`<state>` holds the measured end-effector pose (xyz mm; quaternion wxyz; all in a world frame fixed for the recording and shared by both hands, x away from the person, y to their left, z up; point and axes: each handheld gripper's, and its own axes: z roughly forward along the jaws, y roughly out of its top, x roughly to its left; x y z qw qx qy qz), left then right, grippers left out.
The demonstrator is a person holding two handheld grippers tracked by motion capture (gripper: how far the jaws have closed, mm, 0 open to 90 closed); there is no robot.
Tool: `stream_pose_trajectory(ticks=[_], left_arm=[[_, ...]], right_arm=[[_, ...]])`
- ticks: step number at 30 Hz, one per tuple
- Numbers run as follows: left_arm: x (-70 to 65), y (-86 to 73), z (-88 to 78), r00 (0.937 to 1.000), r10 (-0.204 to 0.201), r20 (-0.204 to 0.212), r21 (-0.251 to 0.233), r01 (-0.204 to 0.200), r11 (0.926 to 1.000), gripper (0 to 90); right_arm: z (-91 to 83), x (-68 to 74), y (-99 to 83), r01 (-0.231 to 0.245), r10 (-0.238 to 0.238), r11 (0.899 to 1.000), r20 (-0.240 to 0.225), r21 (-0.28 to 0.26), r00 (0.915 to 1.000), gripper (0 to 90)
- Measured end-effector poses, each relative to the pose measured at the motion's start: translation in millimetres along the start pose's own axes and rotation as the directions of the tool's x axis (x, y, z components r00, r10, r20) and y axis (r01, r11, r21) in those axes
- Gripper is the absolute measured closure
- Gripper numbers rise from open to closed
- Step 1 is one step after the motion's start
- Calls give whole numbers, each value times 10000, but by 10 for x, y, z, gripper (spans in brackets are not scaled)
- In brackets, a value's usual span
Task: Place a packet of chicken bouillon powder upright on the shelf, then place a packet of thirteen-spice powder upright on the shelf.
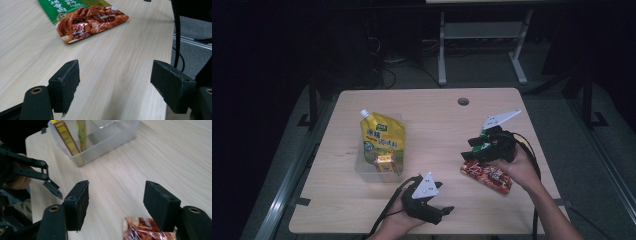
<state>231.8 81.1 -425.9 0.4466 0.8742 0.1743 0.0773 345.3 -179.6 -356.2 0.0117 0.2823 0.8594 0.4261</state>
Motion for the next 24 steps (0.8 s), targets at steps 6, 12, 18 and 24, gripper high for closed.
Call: stream_pose_trajectory(ticks=[6,12,18,24], left_arm=[[-3,14,-33,10000,38,-71,10,-38,10000,227],[-8,11,-26,10000,74,-62,52,-73,10000,227],[-24,16,5,10000,79,-40,-4,-79,10000,227],[-43,34,24,9999,125,66,-25,-125,9999,227]], right_arm=[[-106,-60,-102,-244,248,9996,271,-129,9993,362],[-169,-112,-196,-502,507,9986,314,-180,9982,361],[-218,-112,-248,-532,541,9984,428,-215,9976,355],[-307,-115,-319,-664,683,9973,641,-308,9956,355]])
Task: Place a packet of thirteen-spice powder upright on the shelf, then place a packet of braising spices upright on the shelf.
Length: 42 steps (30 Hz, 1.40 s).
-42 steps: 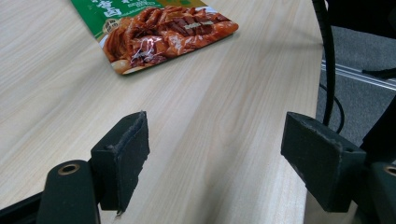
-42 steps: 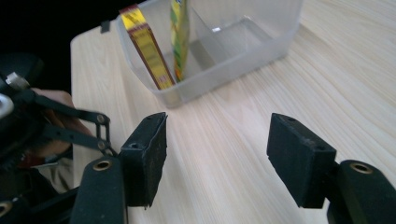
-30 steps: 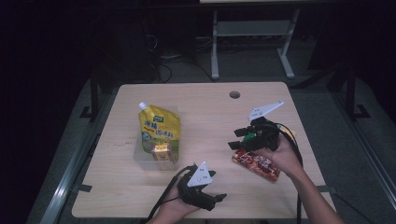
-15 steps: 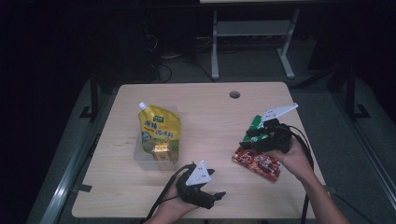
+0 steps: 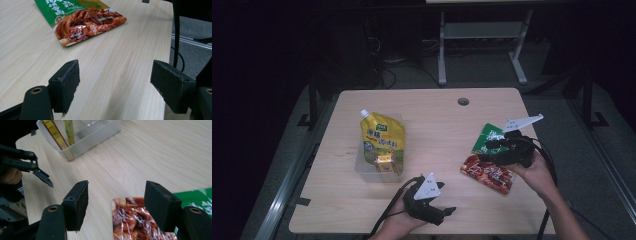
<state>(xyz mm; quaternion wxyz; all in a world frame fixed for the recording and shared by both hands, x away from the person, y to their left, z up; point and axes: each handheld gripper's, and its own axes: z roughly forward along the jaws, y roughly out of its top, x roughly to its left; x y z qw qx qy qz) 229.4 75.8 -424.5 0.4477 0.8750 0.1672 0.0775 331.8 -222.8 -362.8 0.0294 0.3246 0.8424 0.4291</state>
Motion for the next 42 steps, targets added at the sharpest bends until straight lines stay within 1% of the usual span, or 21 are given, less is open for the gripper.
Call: stream_pose_trajectory(ticks=[2,3,5,7,9,15,19,22,25,28,29,31,33,35,37,38,40,41,42], left_arm=[[3,-1,0,10000,40,7,29,-40,10000,227],[12,0,-4,10000,48,6,24,-48,10000,227],[25,2,-13,10000,-35,20,-16,35,10000,226],[34,1,-22,10000,14,-10,-11,-14,10000,226],[33,-4,-25,10000,-36,-22,-56,36,10000,226],[17,-4,-17,10000,-50,14,-93,50,9999,227],[29,-2,-15,10000,-48,11,-47,48,10000,227],[31,-4,-10,10000,-58,10,-31,58,10000,227],[33,-2,4,10000,-33,-11,13,33,10000,230],[35,24,21,10000,-59,44,35,59,10000,240],[38,34,27,10000,-46,64,50,46,10000,247],[45,60,56,9998,-18,184,60,17,10000,259],[56,86,84,9998,89,158,132,-91,9999,265],[86,120,120,9998,88,193,183,-92,9998,290],[119,154,158,9997,-25,231,238,20,9997,299],[130,175,178,9997,-64,242,245,58,9997,308],[161,219,225,9998,22,217,341,-29,9994,334],[172,235,243,9997,-10,224,417,1,9991,353],[195,262,287,9997,-135,178,449,127,9989,361]], right_arm=[[-19,-12,-21,-43,43,10000,65,6,10000,354],[-25,-19,-28,7,-7,10000,104,-21,9999,354],[-40,-33,-39,-97,97,9999,175,24,9998,354],[-50,-57,-49,-207,206,9998,174,37,9996,351],[-59,-76,-66,-261,260,9996,242,48,9994,349],[-81,-65,-110,-340,339,9994,251,1,9991,349],[-110,-87,-124,-352,353,9994,337,-32,9988,349],[-122,-106,-150,-447,448,9990,393,-34,9982,346],[-126,-131,-194,-601,598,9982,456,58,9972,344],[-143,-163,-249,-648,644,9979,533,62,9965,338],[-159,-178,-281,-709,704,9975,622,52,9956,331],[-177,-198,-317,-833,827,9965,644,69,9945,323],[-195,-219,-355,-857,847,9963,750,101,9936,311],[-219,-239,-391,-922,904,9956,870,176,9921,299],[-247,-267,-436,-991,977,9950,999,95,9902,295],[-261,-284,-457,-1136,1116,9934,1065,124,9880,292],[-289,-329,-500,-1371,1346,9905,1220,119,9834,283],[-303,-351,-519,-1503,1474,9886,1318,116,9803,281],[-314,-366,-532,-1603,1576,9870,1388,87,9777,279]])
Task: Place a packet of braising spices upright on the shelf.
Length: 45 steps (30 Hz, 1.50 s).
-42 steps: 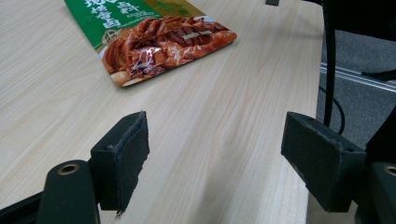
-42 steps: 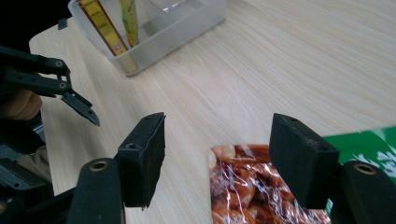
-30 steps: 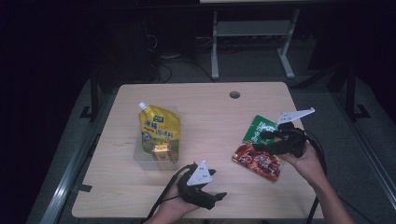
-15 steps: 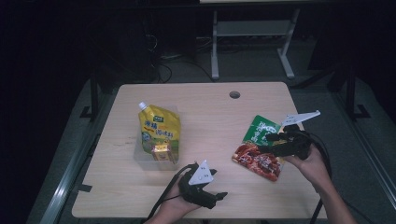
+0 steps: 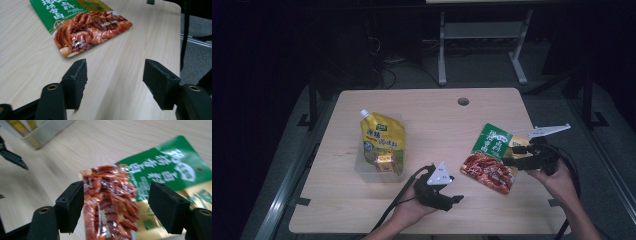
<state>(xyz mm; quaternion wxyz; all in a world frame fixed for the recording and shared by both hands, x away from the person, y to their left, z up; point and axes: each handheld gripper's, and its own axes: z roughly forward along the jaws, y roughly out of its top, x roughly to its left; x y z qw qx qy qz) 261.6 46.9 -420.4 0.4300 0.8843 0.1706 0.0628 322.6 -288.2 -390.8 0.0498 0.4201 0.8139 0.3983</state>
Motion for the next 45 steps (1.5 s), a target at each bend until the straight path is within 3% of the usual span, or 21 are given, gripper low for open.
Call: stream_pose_trajectory(ticks=[2,10,12,14,19,21,26,30,33,38,44,45], left_arm=[[36,32,48,9997,-205,106,5,205,9998,386],[158,230,300,10000,52,82,348,-55,9994,538],[181,262,377,9999,-83,114,337,79,9994,575],[206,293,458,10000,61,33,519,-63,9986,617],[277,316,662,9993,-333,191,719,318,9969,712],[299,324,720,9996,-278,45,874,273,9958,753],[387,368,846,9983,-562,-132,1032,573,9930,797],[413,405,930,9986,-454,-263,1228,483,9913,810],[424,415,1020,9976,-391,-578,1456,472,9882,803],[439,407,1102,9967,-556,-584,1635,645,9844,797],[441,426,1129,9970,-482,-613,1911,591,9798,803],[441,428,1130,9968,-496,-626,1937,609,9792,803]], right_arm=[[-25,-51,-29,-276,277,9996,206,-11,9994,279],[-52,-190,-98,-1076,1072,9942,734,19,9915,274],[-36,-223,-111,-1115,1105,9937,886,60,9899,274],[-17,-240,-113,-1300,1283,9914,924,128,9874,278],[65,-326,-133,-1508,1458,9878,1097,382,9832,292],[113,-367,-137,-1663,1591,9848,1251,496,9793,294],[170,-462,-137,-2080,1955,9763,1674,604,9663,306],[167,-551,-160,-2484,2330,9668,1922,598,9533,307],[169,-619,-181,-2997,2835,9523,1953,582,9389,309],[195,-692,-180,-3270,3083,9432,2114,589,9275,313],[268,-806,-198,-3652,3441,9289,2214,615,9125,308],[279,-816,-200,-3768,3533,9240,2305,659,9067,307]])
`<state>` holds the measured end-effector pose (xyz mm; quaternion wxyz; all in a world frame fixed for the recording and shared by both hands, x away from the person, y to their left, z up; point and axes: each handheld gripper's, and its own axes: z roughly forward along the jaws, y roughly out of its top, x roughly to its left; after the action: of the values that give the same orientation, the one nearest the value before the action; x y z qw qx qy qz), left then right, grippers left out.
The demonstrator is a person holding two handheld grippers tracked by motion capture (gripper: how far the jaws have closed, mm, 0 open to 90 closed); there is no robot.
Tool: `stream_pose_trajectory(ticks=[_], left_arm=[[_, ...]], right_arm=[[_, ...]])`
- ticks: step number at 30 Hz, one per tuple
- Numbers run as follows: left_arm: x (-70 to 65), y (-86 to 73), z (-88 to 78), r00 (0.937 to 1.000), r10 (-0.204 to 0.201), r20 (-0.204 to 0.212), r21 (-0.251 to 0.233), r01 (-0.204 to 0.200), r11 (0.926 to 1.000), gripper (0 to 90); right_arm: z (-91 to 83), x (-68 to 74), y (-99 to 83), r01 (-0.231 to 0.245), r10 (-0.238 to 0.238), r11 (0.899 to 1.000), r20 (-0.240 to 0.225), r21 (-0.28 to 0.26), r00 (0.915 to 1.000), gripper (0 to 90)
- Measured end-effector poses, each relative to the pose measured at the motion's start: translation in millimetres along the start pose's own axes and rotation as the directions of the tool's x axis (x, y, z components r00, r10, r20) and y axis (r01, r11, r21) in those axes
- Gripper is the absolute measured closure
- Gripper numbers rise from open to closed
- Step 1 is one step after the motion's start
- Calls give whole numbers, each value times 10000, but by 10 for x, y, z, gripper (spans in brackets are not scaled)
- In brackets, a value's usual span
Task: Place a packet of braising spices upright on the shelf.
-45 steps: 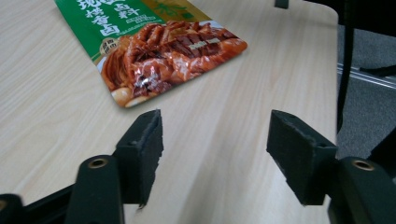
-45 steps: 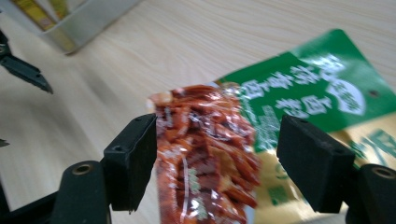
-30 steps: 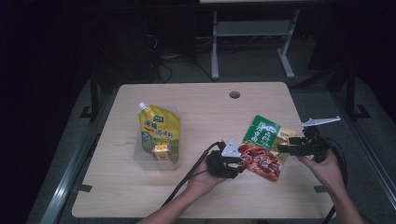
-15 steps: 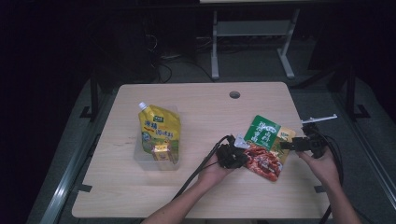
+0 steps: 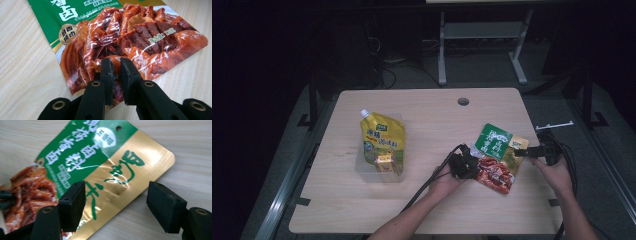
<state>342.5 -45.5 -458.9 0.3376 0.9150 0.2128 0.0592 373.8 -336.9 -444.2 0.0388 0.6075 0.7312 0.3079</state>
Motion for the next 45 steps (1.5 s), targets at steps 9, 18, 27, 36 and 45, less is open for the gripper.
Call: stream_pose_trajectory(ticks=[9,18,27,36,45], left_arm=[[7,6,9,9999,-117,53,95,117,9999,809],[-7,14,14,10000,-23,-56,196,24,9998,810],[-8,14,20,10000,-14,-31,173,14,9998,807],[-11,16,29,9999,125,-64,110,-124,9999,804],[-31,26,41,9999,125,-48,82,-125,9999,804]], right_arm=[[67,-95,-1,-394,394,9990,-5,193,9992,315],[109,-114,6,-551,558,9983,-394,174,9977,393],[128,-91,-12,-288,305,9995,-1371,145,9901,508],[198,-69,-30,-450,516,9983,-2053,366,9773,625],[222,-51,-40,-286,421,9976,-2228,638,9739,729]])
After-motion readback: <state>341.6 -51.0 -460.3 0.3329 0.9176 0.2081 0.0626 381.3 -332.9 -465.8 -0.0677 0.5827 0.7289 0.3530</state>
